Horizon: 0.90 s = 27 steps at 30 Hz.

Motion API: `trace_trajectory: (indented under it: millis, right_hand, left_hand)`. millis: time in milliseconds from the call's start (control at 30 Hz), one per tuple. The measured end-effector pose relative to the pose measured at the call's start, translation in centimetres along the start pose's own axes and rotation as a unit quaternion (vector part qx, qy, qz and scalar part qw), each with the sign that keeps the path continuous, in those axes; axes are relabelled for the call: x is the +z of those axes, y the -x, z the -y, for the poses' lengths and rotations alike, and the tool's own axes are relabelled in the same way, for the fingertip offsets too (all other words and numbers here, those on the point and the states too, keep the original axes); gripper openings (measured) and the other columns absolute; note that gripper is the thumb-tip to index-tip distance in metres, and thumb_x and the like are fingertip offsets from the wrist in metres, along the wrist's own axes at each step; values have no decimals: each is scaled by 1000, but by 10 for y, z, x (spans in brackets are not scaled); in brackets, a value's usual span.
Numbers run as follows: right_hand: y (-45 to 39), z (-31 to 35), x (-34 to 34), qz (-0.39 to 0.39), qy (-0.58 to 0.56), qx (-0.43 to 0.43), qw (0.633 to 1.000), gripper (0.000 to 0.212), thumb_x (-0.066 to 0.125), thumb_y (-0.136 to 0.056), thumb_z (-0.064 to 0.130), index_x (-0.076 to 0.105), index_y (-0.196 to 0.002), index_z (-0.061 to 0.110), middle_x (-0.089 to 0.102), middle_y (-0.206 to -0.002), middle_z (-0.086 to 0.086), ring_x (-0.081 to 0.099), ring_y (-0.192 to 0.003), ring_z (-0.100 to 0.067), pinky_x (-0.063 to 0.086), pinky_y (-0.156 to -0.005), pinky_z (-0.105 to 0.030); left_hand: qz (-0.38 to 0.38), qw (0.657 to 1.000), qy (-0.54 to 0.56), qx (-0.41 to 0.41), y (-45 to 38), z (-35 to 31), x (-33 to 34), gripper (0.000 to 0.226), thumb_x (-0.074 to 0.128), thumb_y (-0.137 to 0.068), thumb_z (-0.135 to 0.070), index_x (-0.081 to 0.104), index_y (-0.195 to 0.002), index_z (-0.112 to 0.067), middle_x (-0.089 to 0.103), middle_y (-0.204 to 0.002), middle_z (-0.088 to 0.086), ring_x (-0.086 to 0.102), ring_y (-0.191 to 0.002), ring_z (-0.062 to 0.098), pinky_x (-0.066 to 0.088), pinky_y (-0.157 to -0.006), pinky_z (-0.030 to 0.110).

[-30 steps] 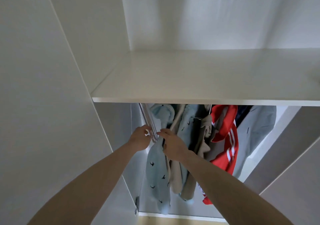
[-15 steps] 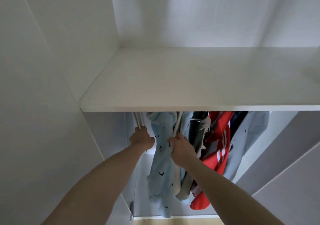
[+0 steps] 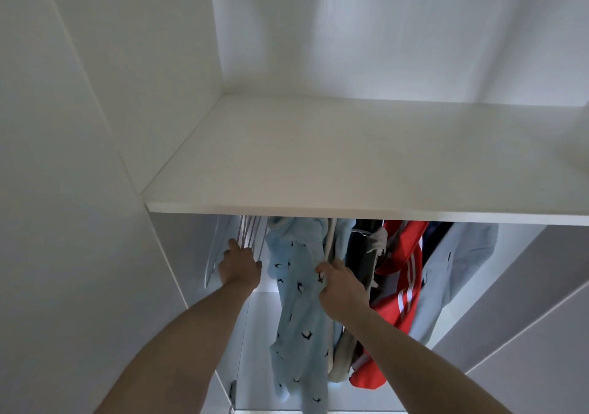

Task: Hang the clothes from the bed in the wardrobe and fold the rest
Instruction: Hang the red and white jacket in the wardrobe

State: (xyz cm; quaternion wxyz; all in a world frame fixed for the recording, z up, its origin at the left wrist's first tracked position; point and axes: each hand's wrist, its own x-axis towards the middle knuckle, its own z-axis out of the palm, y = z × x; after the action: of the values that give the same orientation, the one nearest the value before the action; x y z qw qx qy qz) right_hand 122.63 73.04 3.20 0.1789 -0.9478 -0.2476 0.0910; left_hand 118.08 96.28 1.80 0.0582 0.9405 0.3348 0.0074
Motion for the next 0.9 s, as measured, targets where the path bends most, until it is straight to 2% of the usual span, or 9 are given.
trace_trajectory:
  millis: [67,133,233,300,400,533,667,800,900]
  right_hand:
    - [0,-1,-3,7,-2,1,1000,52,53,-90,9,51,-139,28,47,-133,0,55,-115,-23,51,-87,-34]
    - [1,-2,-5,13,-8,3,1000,52,55,-91,9,51,-139,28,47,-133,0,56,-113,-22,52,-88,-34]
    - [4,-2,-6,18,-20,0,1000,53,56,-91,9,50,-139,29,46,-135,1,57,-110,-21,52,-88,-33]
    - [6,-3,-7,25,-28,-2,999,54,55,-90,9,50,-140,28,45,-136,0,58,-107,-21,50,-84,-31]
    - [9,-4,-9,31,-30,-6,999,56,55,-90,10,48,-142,28,44,-138,0,56,-101,-19,49,-82,-30]
    - [12,-3,-16,43,-25,-13,999,55,54,-93,14,46,-147,26,44,-140,-3,59,-114,-25,53,-96,-36]
    - [18,-4,-18,58,-36,-21,997,61,53,-93,17,41,-152,25,41,-144,-6,59,-119,-28,53,-101,-41]
    - [32,-11,-16,73,-75,-34,994,68,53,-92,18,35,-157,28,35,-151,-5,58,-122,-30,51,-105,-40]
    - [53,-25,-12,71,-129,-58,987,68,54,-90,11,40,-155,28,38,-150,-4,58,-125,-27,46,-111,-37]
  left_hand:
    - [0,999,28,-15,0,-2,-2,40,49,-105,-44,69,-119,-12,52,-126,10,64,-106,27,53,-84,36]
    - [-15,995,98,-32,1,-3,-5,45,45,-106,-46,74,-104,-12,63,-114,11,68,-98,28,55,-81,36]
    - [-115,976,182,-30,8,0,-10,42,53,-104,-41,76,-87,-11,57,-111,12,58,-101,30,49,-79,39]
    - [-182,963,200,-11,13,3,-13,38,59,-102,-34,78,-82,-8,55,-111,14,50,-105,34,44,-91,43]
    - [-218,944,247,-16,18,5,-20,34,63,-100,-25,78,-79,-2,60,-109,15,49,-103,37,42,-95,45]
    - [-210,937,277,-20,36,-1,-30,38,59,-101,-23,74,-74,0,62,-101,14,52,-97,33,40,-92,40]
    - [-194,923,333,-10,79,-10,-26,38,59,-101,-23,63,-67,-5,56,-94,3,48,-89,23,44,-77,37]
    - [-182,918,352,1,130,-8,-11,42,59,-102,-26,57,-64,-10,52,-87,-5,51,-88,21,45,-74,33]
    - [-187,916,355,-1,174,2,0,44,63,-101,-26,50,-59,-17,50,-80,-9,52,-80,20,41,-67,31]
